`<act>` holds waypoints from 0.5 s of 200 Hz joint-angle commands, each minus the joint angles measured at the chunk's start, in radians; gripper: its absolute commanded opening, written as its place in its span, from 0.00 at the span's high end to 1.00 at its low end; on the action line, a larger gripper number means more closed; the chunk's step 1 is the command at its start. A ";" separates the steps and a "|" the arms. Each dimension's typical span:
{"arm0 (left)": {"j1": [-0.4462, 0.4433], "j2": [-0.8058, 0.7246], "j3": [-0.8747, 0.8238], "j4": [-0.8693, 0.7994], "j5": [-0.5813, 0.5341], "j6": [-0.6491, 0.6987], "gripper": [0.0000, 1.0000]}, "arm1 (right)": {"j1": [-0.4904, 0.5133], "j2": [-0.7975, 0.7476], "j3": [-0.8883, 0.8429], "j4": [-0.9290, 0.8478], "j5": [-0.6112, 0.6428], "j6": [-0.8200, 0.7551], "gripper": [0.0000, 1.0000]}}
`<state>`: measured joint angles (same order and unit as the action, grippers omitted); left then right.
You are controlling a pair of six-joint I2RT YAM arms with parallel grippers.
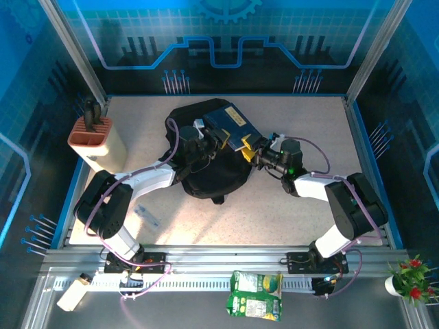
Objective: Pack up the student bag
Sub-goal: Pass the book.
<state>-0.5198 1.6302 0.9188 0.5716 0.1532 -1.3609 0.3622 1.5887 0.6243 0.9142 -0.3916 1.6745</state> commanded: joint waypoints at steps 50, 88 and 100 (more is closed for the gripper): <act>0.002 -0.025 0.002 -0.051 0.006 0.054 0.81 | -0.003 -0.017 0.022 0.006 0.021 -0.068 0.91; 0.002 -0.070 0.018 -0.242 -0.009 0.235 0.51 | -0.079 -0.132 -0.011 -0.118 0.025 -0.170 0.96; 0.002 -0.083 0.031 -0.328 -0.008 0.316 0.44 | -0.117 -0.178 -0.023 -0.170 0.018 -0.206 0.96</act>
<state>-0.5190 1.6077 0.9176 0.4164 0.1528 -1.2350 0.3126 1.5185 0.6167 0.8120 -0.3813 1.5742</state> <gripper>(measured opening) 0.509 0.101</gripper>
